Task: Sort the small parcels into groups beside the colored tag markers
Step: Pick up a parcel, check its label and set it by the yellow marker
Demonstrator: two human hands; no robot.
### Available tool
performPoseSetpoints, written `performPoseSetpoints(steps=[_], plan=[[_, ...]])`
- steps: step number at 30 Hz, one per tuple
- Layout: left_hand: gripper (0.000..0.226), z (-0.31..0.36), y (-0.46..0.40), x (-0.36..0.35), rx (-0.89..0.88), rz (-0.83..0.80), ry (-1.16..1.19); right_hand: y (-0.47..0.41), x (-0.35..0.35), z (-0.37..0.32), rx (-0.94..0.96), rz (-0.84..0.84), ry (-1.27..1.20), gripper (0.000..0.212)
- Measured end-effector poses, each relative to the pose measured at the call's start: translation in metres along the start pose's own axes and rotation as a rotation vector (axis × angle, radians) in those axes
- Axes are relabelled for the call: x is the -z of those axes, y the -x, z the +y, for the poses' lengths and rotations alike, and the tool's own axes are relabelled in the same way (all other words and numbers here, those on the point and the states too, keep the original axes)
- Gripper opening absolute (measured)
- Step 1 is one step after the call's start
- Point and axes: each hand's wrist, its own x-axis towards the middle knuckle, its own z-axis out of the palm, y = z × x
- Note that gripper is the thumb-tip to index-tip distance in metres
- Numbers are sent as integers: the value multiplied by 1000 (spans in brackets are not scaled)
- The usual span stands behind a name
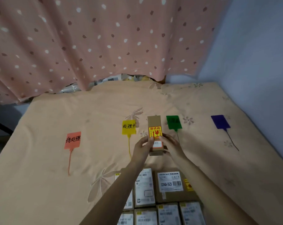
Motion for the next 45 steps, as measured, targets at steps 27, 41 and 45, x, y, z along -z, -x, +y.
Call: performPoseSetpoints(steps=[27, 41, 45], plan=[[29, -27, -258, 65, 51, 14, 17, -266, -68, 2, -136, 53, 333, 42], [24, -21, -263, 54, 78, 66, -25, -268, -67, -12, -126, 92, 400, 35], [30, -22, -263, 57, 52, 38, -25, -267, -69, -11, -132, 66, 412, 36]])
